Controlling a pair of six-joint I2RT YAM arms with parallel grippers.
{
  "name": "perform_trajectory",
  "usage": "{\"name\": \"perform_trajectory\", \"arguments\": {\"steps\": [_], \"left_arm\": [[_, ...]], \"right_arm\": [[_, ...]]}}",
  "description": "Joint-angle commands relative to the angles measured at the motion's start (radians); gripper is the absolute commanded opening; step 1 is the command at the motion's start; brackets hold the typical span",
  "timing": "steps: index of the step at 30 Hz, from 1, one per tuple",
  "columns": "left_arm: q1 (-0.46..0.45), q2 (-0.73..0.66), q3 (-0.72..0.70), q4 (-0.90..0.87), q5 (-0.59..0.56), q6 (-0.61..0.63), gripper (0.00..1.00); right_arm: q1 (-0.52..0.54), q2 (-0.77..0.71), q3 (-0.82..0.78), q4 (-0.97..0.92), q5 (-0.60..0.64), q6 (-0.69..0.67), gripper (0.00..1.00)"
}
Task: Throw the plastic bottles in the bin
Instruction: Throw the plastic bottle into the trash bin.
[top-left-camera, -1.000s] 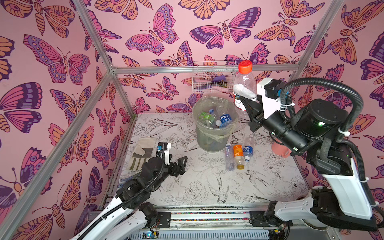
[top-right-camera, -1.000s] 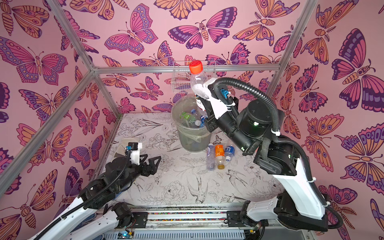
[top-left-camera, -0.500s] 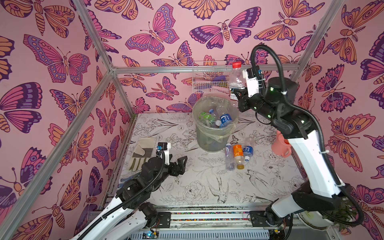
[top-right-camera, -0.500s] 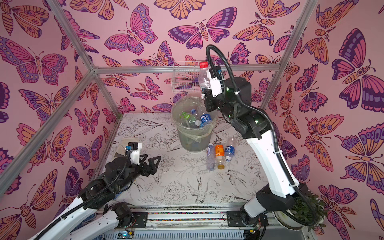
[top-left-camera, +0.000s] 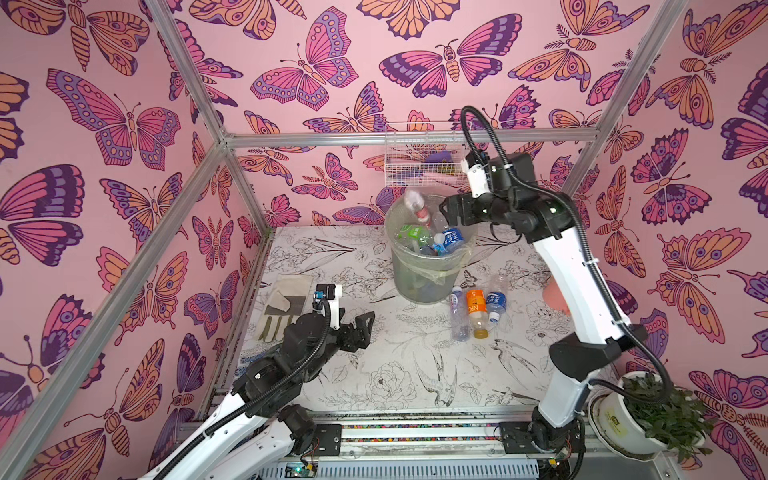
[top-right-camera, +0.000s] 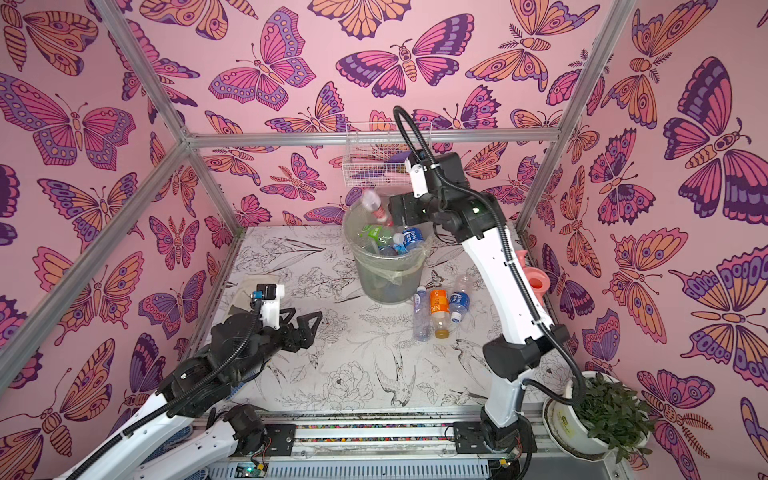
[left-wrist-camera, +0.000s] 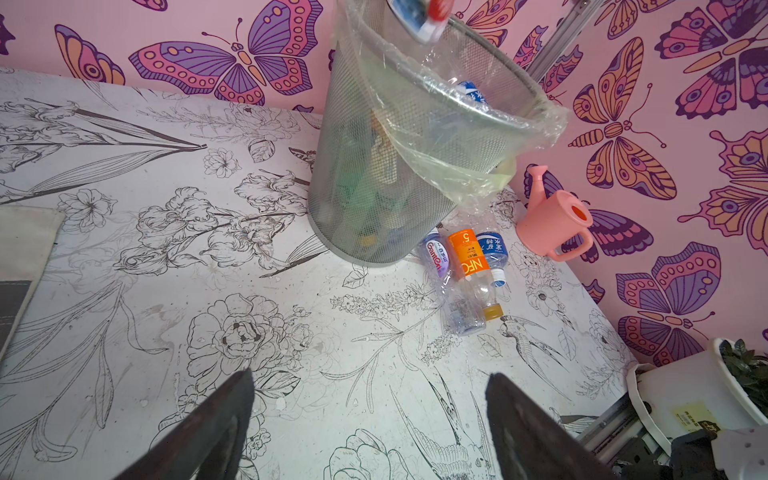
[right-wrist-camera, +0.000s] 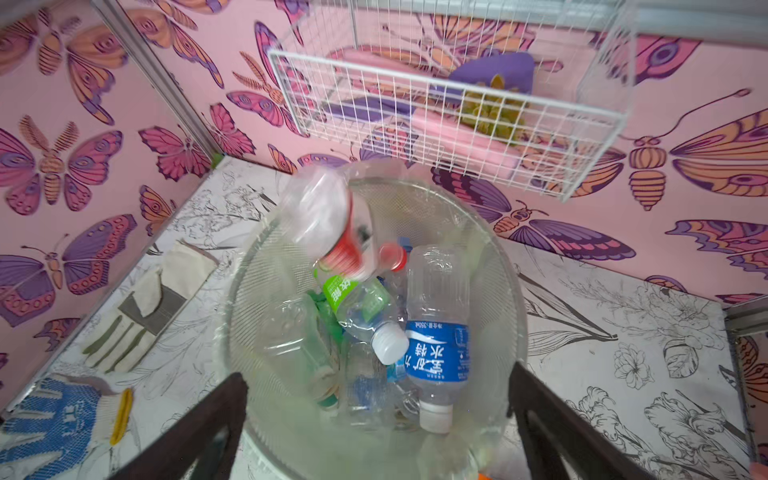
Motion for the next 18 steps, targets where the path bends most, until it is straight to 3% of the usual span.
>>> {"name": "perform_trajectory", "arguments": {"steps": [1,10,18], "left_arm": [[-0.003,0.025,0.036,-0.009,0.021,0.025,0.89],[-0.068,0.056,0.067,-0.010,0.017,0.039,0.89],[-0.257,0.167,0.113,-0.001,-0.074,0.020,0.89]], "right_arm": [[0.000,-0.115,-0.075,0.080,0.025,0.009,0.99],[0.000,-0.303,-0.279,0.149,0.067,0.030,0.99],[-0.022,-0.441,-0.442,0.108,0.152,0.128,0.99]]}}
